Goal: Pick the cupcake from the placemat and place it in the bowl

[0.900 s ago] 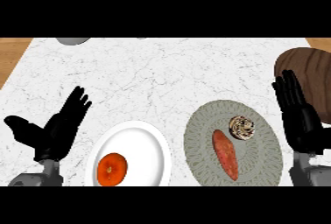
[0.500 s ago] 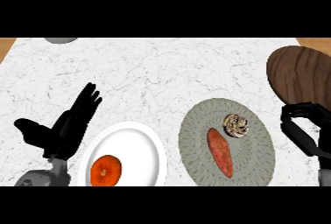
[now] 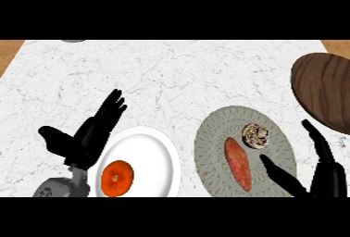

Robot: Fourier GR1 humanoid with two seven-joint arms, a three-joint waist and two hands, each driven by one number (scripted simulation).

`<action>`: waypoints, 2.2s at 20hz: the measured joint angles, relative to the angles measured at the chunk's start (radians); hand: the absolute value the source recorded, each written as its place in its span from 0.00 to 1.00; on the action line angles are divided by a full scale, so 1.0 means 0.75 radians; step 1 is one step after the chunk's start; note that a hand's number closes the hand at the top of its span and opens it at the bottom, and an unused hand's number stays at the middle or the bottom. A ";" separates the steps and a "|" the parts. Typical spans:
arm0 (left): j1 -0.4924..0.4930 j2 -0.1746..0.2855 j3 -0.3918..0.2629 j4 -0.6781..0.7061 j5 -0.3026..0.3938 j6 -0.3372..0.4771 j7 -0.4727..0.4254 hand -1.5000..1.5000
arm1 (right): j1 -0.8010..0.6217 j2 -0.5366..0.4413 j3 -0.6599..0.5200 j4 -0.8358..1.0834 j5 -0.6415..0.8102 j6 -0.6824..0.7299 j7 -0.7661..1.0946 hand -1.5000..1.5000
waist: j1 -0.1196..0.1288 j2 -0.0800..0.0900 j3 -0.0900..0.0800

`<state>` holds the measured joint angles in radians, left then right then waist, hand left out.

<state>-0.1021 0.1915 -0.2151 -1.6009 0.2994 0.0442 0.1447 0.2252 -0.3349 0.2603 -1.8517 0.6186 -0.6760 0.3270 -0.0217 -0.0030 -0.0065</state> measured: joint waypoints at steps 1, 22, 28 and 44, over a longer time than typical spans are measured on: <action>-0.005 -0.002 -0.001 0.001 0.001 -0.002 0.002 0.50 | 0.017 -0.021 0.007 -0.006 0.066 0.035 0.061 0.00 | 0.001 0.001 -0.001; -0.030 -0.032 -0.033 0.014 -0.021 -0.024 0.006 0.50 | -0.467 0.255 0.006 -0.064 0.462 1.080 1.156 0.00 | 0.063 0.008 0.003; -0.046 -0.043 -0.016 0.032 -0.023 -0.016 0.008 0.50 | -0.540 0.351 -0.083 0.051 0.464 1.177 1.173 0.00 | 0.047 0.006 0.005; -0.022 -0.044 0.014 0.063 -0.027 -0.063 -0.040 0.50 | -0.636 0.433 -0.168 0.231 0.485 1.306 1.156 0.00 | 0.036 0.003 0.007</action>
<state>-0.1184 0.1582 -0.2043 -1.5538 0.2789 -0.0034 0.1146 -0.2521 -0.0104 0.1345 -1.6782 0.9827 0.3032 1.1942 0.0056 -0.0004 -0.0013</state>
